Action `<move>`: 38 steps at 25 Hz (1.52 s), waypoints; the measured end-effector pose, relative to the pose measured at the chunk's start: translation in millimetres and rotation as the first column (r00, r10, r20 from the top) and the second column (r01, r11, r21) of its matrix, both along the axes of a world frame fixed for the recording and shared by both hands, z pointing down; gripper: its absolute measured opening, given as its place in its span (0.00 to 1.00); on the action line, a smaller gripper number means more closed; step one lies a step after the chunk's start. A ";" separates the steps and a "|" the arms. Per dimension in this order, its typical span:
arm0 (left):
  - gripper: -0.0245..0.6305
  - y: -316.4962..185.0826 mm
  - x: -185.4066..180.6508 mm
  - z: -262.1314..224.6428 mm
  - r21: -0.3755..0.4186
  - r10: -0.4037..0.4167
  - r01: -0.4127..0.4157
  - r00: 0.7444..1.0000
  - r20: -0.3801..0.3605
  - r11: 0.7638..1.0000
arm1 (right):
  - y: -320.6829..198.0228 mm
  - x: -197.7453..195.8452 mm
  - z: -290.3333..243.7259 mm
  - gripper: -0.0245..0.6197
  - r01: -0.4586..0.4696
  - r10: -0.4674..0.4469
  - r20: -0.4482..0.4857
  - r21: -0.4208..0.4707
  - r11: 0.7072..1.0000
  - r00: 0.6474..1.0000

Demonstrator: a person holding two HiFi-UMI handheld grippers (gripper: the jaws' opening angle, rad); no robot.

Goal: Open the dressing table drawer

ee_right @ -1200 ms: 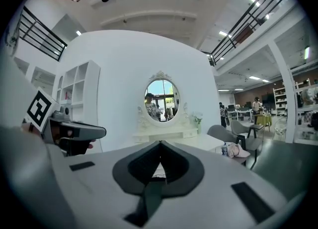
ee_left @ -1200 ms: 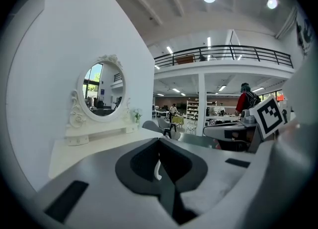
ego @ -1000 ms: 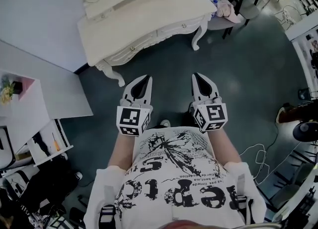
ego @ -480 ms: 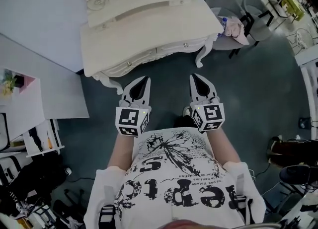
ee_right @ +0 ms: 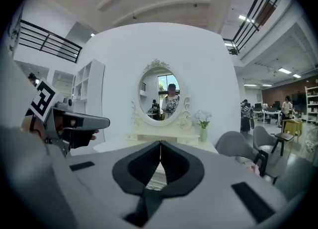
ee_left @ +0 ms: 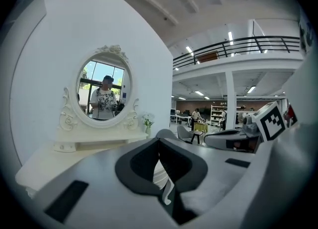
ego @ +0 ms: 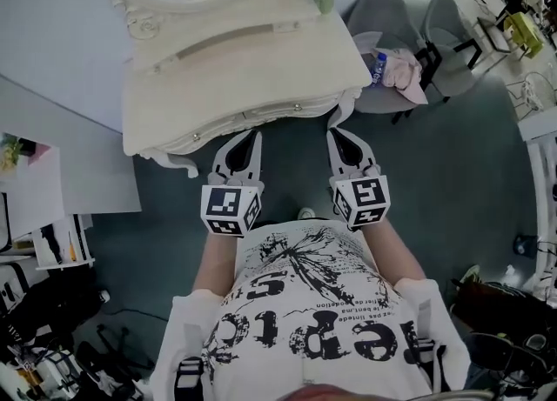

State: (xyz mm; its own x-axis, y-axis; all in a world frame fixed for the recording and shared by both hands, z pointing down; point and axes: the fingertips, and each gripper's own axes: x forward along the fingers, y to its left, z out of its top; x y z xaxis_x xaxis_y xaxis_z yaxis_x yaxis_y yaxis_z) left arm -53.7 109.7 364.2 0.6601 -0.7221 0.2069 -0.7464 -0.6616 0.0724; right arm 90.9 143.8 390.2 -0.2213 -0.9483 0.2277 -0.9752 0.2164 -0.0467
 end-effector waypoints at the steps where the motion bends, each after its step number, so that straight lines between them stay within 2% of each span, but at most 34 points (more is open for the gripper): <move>1: 0.07 -2.7 8.3 1.5 -0.008 -0.008 0.008 1.000 -0.006 1.000 | -3.2 7.6 1.8 0.07 0.010 -0.010 -0.008 -0.008 1.000 1.000; 6: 0.07 -18.7 37.6 15.3 -0.040 -0.005 0.006 1.000 0.026 0.999 | -22.1 36.5 10.9 0.07 0.020 -0.021 -0.020 -0.030 0.999 1.000; 12: 0.07 -66.9 38.7 31.4 -0.062 -0.039 0.042 0.998 0.047 0.997 | -65.6 48.9 33.4 0.07 0.016 -0.017 -0.014 -0.064 0.998 1.000; 16: 0.07 -116.7 42.3 42.2 -0.084 -0.044 0.048 0.998 0.052 0.995 | -113.5 55.5 38.8 0.07 0.007 -0.008 -0.016 -0.065 0.998 1.000; 18: 0.07 -148.1 46.9 41.9 -0.094 -0.040 0.042 0.999 0.030 0.995 | -143.5 59.6 39.7 0.07 0.002 -0.003 -0.020 -0.066 0.998 1.000; 20: 0.07 -182.4 51.4 36.7 -0.088 -0.034 0.035 0.999 0.008 0.996 | -176.5 64.5 40.0 0.07 -0.006 0.004 -0.024 -0.067 0.998 1.000; 29: 0.07 -316.1 64.5 36.3 -0.073 -0.003 0.004 1.000 0.019 0.997 | -315.1 84.7 40.0 0.07 -0.058 0.057 -0.026 -0.065 0.996 0.998; 38: 0.07 -364.4 75.7 56.6 -0.097 0.020 -0.020 1.000 -0.004 0.995 | -383.7 81.6 69.0 0.07 -0.005 0.004 -0.006 -0.123 0.992 1.000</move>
State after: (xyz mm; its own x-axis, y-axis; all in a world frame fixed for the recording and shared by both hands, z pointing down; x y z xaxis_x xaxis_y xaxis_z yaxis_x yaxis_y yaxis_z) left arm 22.0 -254.6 420.8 0.6748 -0.6855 0.2734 -0.7329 -0.6658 0.1397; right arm 172.6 -239.9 459.2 -0.2153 -0.9141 0.3436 -0.9765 0.2048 -0.0669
